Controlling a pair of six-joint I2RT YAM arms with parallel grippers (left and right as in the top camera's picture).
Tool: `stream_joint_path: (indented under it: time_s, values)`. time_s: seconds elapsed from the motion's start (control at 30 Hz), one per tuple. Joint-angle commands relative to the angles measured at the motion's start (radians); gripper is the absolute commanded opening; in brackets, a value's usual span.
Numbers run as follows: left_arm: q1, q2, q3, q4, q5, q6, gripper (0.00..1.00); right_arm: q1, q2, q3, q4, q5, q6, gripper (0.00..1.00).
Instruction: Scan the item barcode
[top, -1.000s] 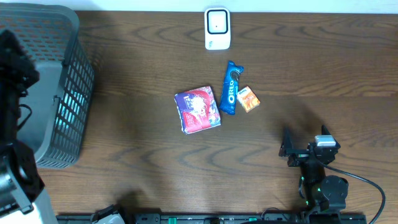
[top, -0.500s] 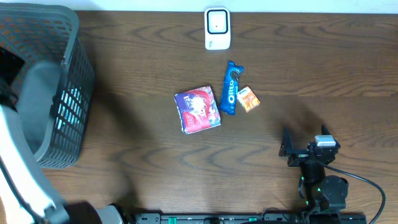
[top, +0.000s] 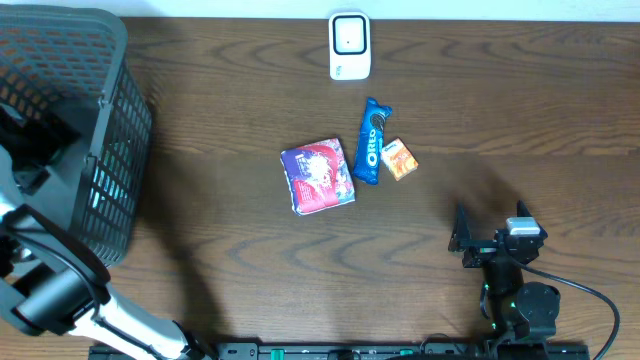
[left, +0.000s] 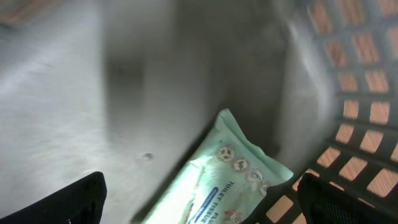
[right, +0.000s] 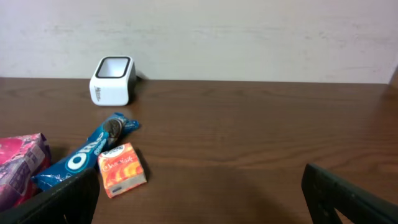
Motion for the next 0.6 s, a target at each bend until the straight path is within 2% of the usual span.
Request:
stream_joint_path:
  time_s: [0.0,0.3,0.43,0.57]
  values:
    - [-0.007,0.048,-0.026,-0.002,0.07,0.088,0.98,-0.009,-0.005,-0.002,-0.004,-0.001,0.01,0.99]
    - [-0.041,0.187,-0.053,0.0,0.081,0.111,0.98,-0.009,-0.005,-0.002,-0.004,-0.001,0.01,0.99]
    - [-0.063,0.218,-0.056,-0.023,0.194,0.188,0.99,-0.009,-0.005,-0.002,-0.004,-0.001,0.01,0.99]
    - [-0.086,0.22,-0.056,-0.063,0.201,0.198,0.7,-0.009,-0.005,-0.002,-0.004,-0.001,0.01,0.99]
